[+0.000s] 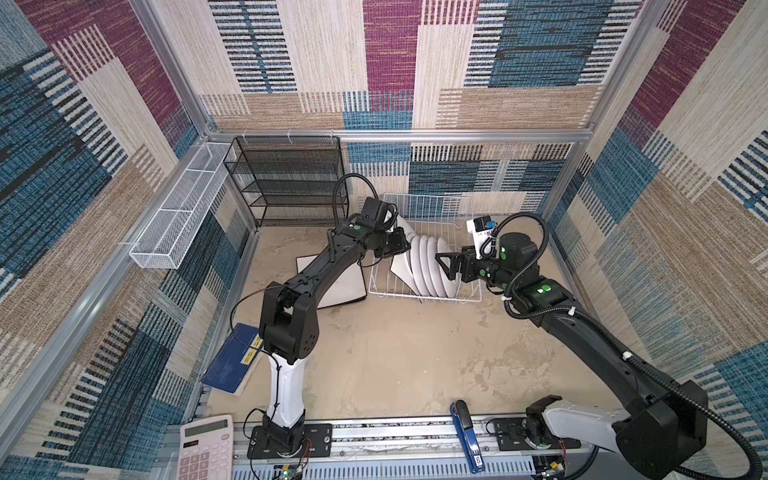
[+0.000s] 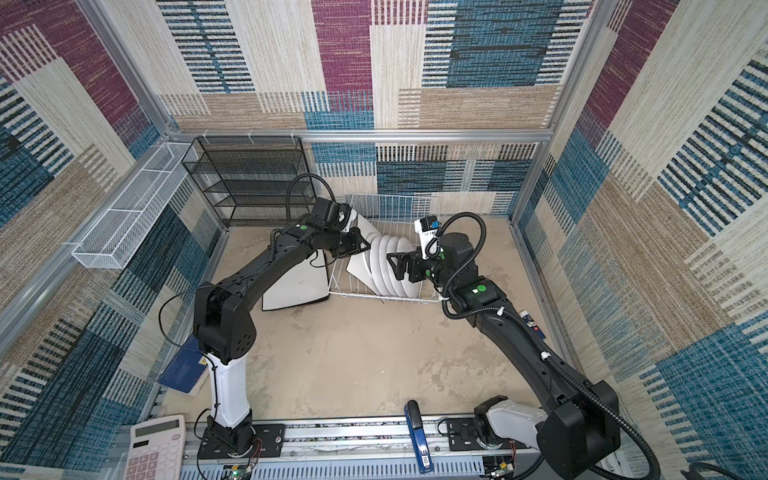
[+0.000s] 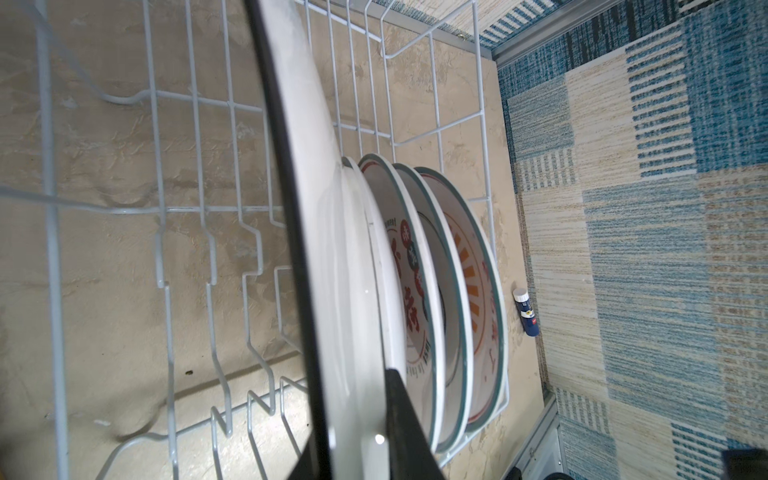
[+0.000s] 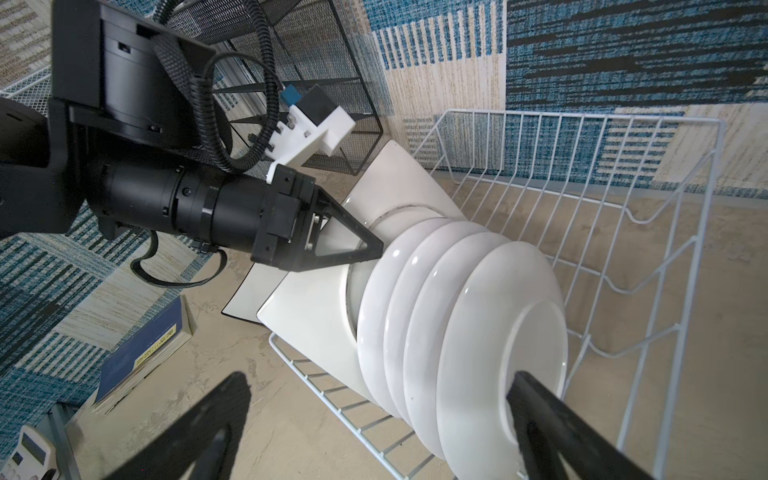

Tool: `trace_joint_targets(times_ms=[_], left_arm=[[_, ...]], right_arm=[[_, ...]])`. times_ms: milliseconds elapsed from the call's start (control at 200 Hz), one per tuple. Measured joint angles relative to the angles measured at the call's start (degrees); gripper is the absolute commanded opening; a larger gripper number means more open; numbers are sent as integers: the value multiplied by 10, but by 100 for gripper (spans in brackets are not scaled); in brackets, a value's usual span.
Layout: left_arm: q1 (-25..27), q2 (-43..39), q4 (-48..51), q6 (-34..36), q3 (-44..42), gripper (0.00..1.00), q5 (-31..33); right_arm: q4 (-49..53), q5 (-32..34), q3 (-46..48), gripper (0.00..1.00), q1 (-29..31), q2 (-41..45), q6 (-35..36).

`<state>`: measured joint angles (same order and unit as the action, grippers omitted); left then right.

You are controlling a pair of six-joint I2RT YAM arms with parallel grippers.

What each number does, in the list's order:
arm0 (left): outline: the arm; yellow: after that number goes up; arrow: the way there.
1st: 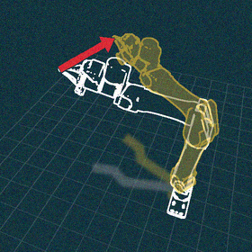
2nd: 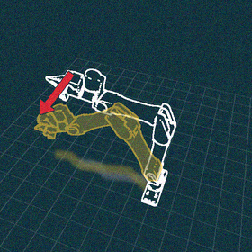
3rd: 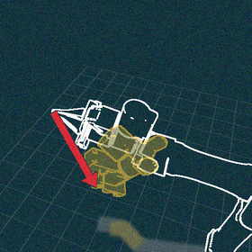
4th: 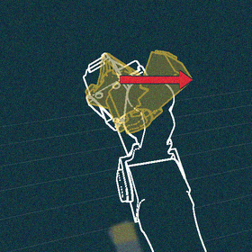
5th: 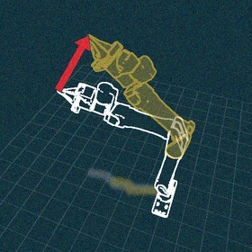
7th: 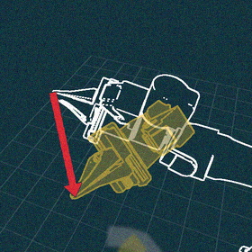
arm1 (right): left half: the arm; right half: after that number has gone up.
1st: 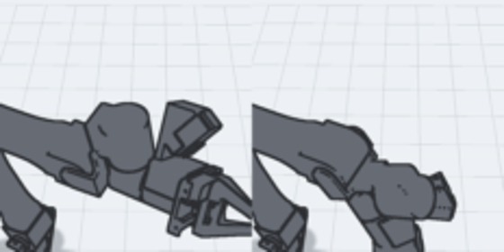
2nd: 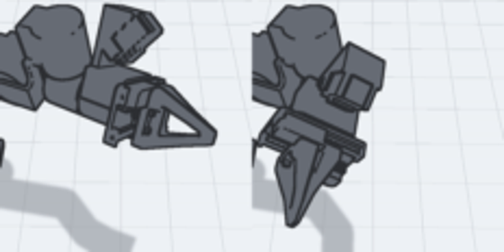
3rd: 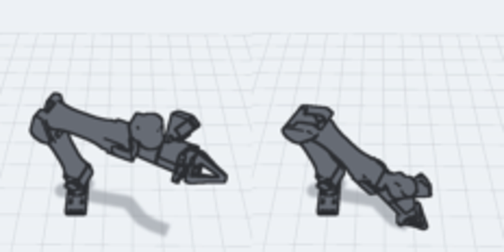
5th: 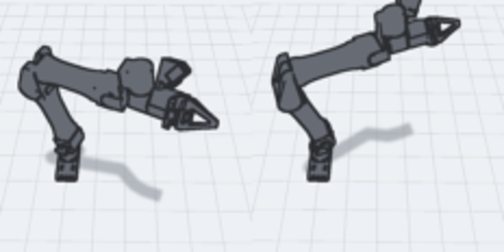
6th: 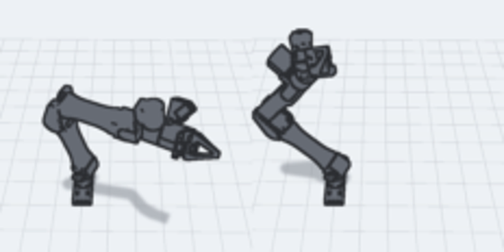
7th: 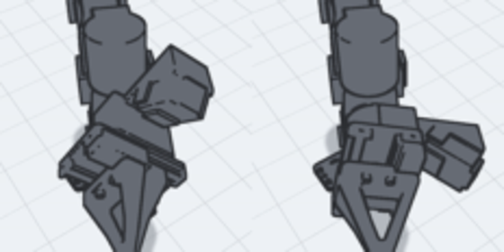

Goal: Unload the plates from the dish rack
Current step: 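Close the left gripper on the white square plate's rim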

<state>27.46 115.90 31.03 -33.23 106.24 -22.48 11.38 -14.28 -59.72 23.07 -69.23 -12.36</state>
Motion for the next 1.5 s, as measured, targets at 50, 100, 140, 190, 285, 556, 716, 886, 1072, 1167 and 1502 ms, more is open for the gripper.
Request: trace_joint_targets(times_ms=[50,100,140,190,285,556,716,886,1072,1167,1502], left_arm=[[0,-5,-11,-10,-12,0,0],[1,-12,-23,-17,-24,0,0],[3,-16,-33,-26,-33,0,3],[8,-22,-43,-32,-43,0,11],[15,-30,-59,-43,-55,0,22],[25,-38,-61,-51,-59,0,41],[29,-43,-49,-51,-54,0,50],[30,-56,-26,-49,-40,0,58],[30,-67,-5,-44,-26,0,58],[30,-73,7,-40,-17,0,60],[33,-104,56,3,4,0,90]], right_arm=[[0,2,0,99,0,0,0],[0,5,0,99,0,0,0],[0,5,0,99,0,0,0],[0,5,0,99,0,0,0],[0,6,0,99,0,0,0],[0,9,0,99,0,0,7],[0,10,0,99,0,0,7],[0,10,-3,99,0,0,9],[0,14,-3,99,0,1,10],[0,14,-3,99,0,5,11],[-18,22,5,99,0,19,11]])
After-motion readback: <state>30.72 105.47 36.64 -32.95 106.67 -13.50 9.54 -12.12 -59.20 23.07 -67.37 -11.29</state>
